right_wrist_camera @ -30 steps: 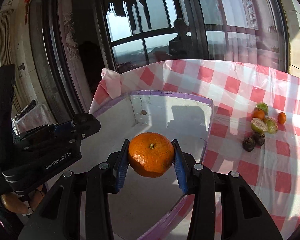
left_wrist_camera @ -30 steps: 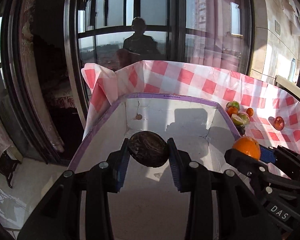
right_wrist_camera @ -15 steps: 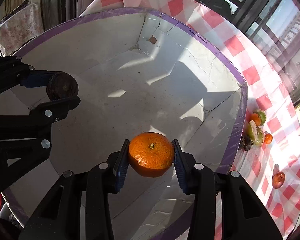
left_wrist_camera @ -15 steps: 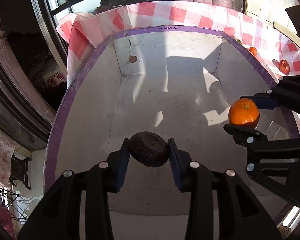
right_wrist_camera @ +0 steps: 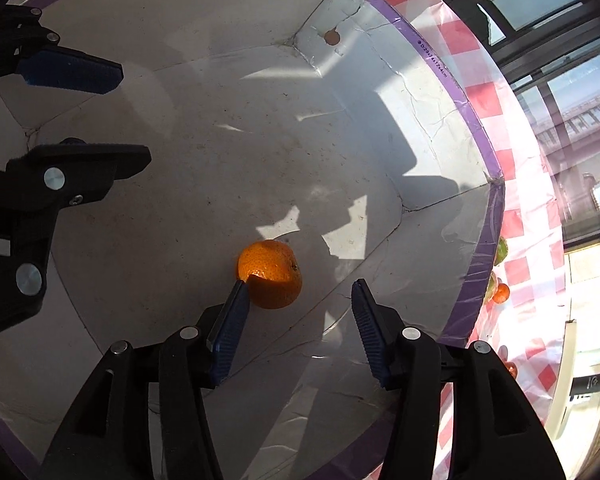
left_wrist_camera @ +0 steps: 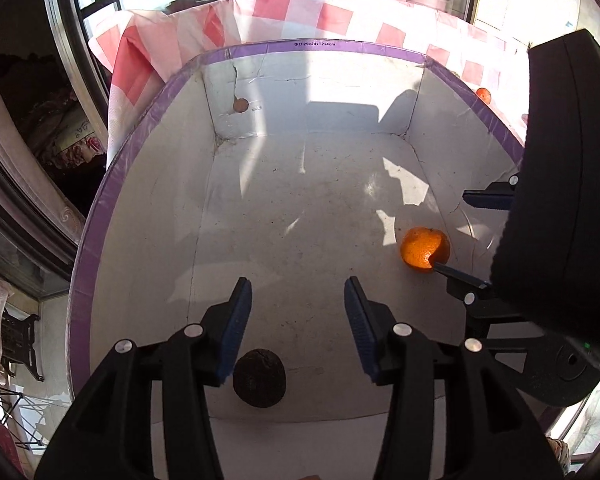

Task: Organize fruits
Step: 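Release the mangosteen with the left gripper while the right gripper releases the orange, then withdraw both grippers from the box back to the fruit cluster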

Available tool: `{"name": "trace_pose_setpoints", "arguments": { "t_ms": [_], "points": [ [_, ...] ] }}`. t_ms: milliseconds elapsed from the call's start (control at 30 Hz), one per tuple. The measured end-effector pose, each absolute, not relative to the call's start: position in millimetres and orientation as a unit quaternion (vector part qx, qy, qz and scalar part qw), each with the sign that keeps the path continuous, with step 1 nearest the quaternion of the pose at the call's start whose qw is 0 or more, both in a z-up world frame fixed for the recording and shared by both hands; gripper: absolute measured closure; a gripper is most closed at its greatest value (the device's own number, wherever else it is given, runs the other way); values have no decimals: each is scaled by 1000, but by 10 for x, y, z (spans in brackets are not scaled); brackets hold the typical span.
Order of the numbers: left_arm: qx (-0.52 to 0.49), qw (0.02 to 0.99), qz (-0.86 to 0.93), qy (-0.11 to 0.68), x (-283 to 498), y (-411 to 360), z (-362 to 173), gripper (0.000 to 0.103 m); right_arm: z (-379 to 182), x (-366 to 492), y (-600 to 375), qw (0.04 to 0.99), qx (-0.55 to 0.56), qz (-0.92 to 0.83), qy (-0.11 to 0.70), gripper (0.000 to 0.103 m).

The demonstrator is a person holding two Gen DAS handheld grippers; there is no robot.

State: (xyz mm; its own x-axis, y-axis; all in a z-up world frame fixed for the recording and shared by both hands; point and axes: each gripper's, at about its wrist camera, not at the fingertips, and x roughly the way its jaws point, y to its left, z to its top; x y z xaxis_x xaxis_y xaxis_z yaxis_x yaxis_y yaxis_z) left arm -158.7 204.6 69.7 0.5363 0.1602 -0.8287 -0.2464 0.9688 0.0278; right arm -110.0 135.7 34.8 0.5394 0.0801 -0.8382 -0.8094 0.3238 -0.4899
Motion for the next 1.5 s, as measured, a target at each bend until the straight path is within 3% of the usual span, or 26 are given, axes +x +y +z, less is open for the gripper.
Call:
{"name": "trace_pose_setpoints", "arguments": {
  "t_ms": [133, 200, 267, 333, 833, 1000, 1133, 1333, 1500],
  "points": [
    [-53, 876, 119, 464, -1585, 2055, 717, 48, 359, -1092, 1342, 724, -487, 317, 371, 35],
    [-61, 878, 123, 459, -1593, 2074, 738, 38, 361, -1082, 1362, 727, -486, 318, 365, 28],
    [-87, 881, 117, 450, -1605, 2132, 775, 17, 363, -1086, 1369, 730, -486, 317, 361, 24],
    [-111, 881, 109, 446, -1629, 2187, 794, 9, 383, -1086, 1364, 736, -479, 322, 354, 19],
    [-58, 866, 188, 459, -1627, 2036, 846, 2, 690, -1165, 1044, 823, -362, 347, 268, 15],
    [-26, 894, 220, 390, -1719, 1812, 1230, 2, 1035, -1284, 466, 887, -271, 335, 168, 15],
    [41, 931, 204, 300, -1722, 1270, 1587, 2, 1223, -1218, -232, 926, -163, 314, 133, 15],
    [63, 973, 82, 206, -1539, 279, 1790, 2, 1005, -707, -1328, 962, -35, 191, 193, 15],
    [-7, 972, -58, 226, -966, -299, 1468, 2, 687, -259, -1933, 955, 13, 117, 271, 14]
  ]
}}
